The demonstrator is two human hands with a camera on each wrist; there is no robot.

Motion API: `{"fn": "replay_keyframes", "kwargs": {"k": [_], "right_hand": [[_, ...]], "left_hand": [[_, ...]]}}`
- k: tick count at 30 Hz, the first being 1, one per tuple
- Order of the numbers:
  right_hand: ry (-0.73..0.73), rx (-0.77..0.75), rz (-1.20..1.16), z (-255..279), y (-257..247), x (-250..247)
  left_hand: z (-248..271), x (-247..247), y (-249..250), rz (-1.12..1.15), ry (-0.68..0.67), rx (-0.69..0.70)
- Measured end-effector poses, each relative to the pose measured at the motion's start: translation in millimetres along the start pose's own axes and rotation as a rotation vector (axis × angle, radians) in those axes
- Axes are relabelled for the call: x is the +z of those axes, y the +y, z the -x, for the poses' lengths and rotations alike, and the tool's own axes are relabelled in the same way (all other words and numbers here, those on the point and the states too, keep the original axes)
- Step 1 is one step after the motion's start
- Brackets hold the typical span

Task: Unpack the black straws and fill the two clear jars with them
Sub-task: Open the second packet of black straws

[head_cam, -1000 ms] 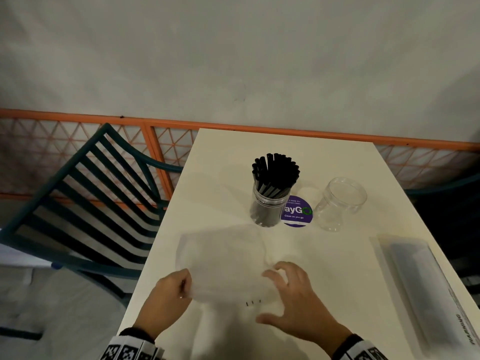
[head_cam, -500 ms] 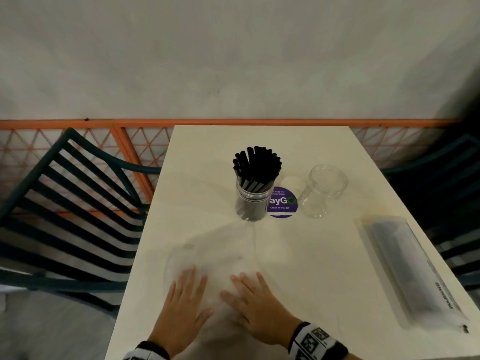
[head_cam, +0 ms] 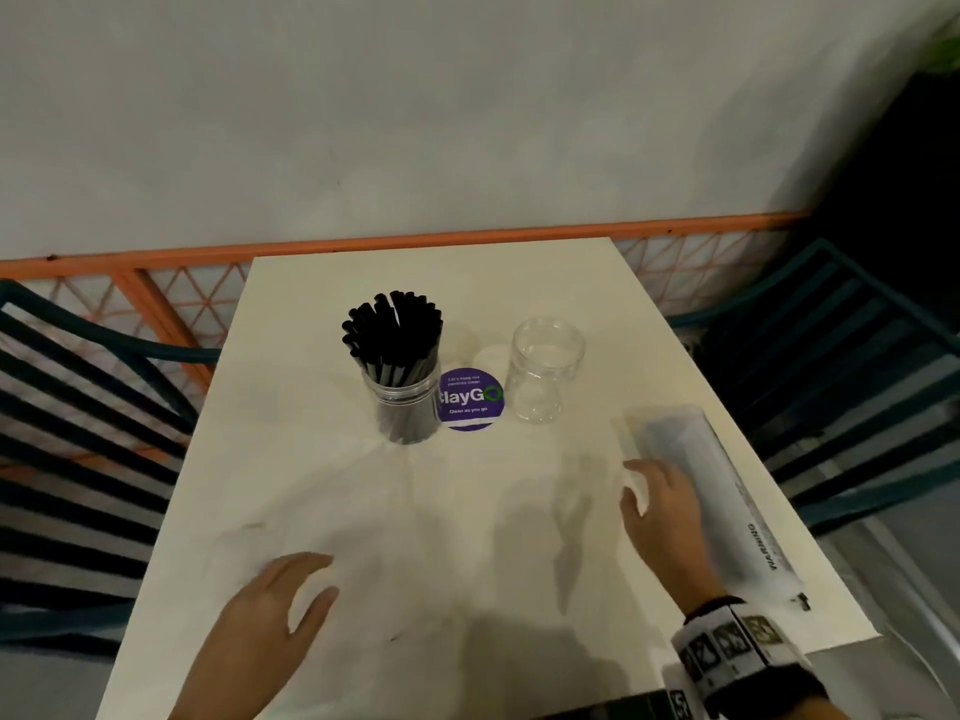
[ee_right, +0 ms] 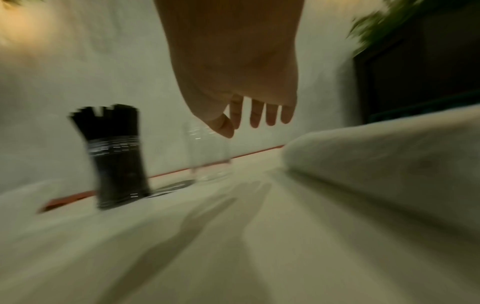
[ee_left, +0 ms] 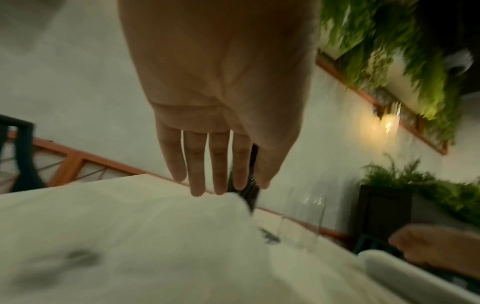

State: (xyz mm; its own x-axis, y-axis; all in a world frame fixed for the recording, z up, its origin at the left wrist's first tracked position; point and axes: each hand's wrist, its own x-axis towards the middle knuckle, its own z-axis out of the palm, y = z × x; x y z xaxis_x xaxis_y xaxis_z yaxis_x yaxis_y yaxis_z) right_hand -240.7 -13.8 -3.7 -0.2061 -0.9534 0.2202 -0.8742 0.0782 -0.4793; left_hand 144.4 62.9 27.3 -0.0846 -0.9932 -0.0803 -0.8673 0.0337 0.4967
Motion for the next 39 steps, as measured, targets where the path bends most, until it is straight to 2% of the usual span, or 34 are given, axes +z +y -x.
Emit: {"fn": "replay_keyframes", "kwargs": {"k": [2,5,7,8,12,14,16,19,21,24,27,30,32,34,37,39], "right_hand": [[-0.020,0.227,0.052,-10,36,-22],[-0.196,0.567,0.091,-15,77,-38],[-0.329,0.662,0.050,-17,90,-42],[-0.370,0.657,0.015,-20,95,-42],[-0.483,0.445,-0.049,-30,102,-40],[-0.567,0.254,-0.018,-32,90,-36],[-0.638,0.017,0.037,-33,85,-37],[-0.668,-0.269,0.093,-35,75,-34],[-0.682,-0.414,0.108,-35,69,-30],[-0.688,-0.548,0.122,-37,62,-24],[-0.720,-0.595,0.133,-38,56,-21],[-0.734,-0.616,0.095,-43,56,-24],[-0.704,-0.575,0.040,-49,57,-28],[-0.671,-0.460,-0.002,-56,64,-32],[-0.594,-0.145,-0.069,-70,84,-30],[-0.636,0.079,-0.099,-78,99,-25]], "left_hand": [[-9,4,37,0.065,0.051,0.056],[-28,29,83,0.143,0.037,0.150],[-42,50,111,0.185,-0.045,0.201],[-50,61,122,0.206,-0.068,0.223],[-78,98,167,0.285,-0.138,0.221],[-89,105,175,0.306,-0.169,0.186],[-100,113,187,0.321,-0.141,0.146],[-109,118,195,0.364,-0.041,0.003],[-112,121,192,0.372,-0.047,-0.114],[-108,123,186,0.350,-0.052,-0.196],[-98,121,180,0.394,0.124,-0.280],[-87,117,177,0.465,0.253,-0.283],[-82,116,175,0.501,0.310,-0.266],[-77,115,171,0.512,0.350,-0.248],[-67,114,160,0.518,0.356,-0.199],[-60,114,151,0.498,0.312,-0.134]]}}
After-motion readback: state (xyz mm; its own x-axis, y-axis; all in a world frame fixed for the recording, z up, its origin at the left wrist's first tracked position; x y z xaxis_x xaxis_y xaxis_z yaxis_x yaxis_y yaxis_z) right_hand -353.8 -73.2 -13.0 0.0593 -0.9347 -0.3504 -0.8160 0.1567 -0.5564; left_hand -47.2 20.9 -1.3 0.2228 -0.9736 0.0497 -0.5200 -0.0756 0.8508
